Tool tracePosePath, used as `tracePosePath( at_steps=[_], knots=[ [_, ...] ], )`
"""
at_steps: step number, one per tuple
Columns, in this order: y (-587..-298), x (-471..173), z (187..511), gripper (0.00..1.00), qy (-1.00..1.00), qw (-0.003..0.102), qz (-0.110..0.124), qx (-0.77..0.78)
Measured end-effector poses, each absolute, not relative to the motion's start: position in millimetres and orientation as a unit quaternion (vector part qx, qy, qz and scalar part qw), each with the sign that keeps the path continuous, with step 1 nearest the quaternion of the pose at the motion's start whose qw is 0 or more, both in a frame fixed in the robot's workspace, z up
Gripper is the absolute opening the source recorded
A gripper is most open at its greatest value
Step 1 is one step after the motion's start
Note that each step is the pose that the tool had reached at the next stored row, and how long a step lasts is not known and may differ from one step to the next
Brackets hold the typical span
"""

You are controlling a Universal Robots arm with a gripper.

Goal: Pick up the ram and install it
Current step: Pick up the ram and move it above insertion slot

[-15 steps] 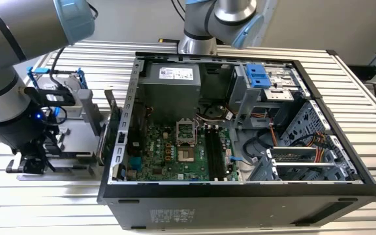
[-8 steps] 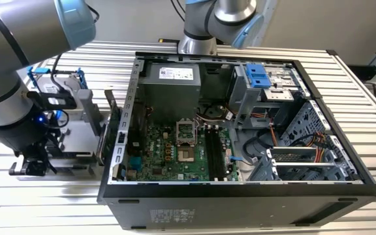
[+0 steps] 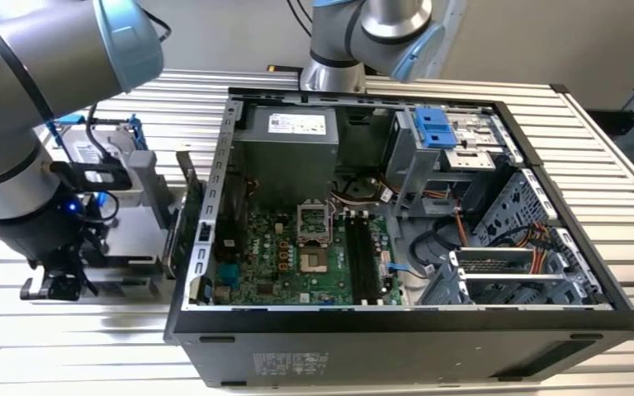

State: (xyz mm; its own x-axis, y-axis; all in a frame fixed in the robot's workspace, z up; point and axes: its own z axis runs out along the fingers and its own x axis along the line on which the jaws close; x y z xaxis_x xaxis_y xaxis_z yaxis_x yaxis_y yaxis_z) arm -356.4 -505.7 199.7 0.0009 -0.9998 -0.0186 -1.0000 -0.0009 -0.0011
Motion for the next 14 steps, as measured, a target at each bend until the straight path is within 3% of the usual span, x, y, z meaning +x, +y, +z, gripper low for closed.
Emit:
tracePosePath(
  at_steps=[14],
  knots=[
    [-505.8,-356.4,190.5,1.00,0.706,0.007,0.006,-0.708]
  ],
)
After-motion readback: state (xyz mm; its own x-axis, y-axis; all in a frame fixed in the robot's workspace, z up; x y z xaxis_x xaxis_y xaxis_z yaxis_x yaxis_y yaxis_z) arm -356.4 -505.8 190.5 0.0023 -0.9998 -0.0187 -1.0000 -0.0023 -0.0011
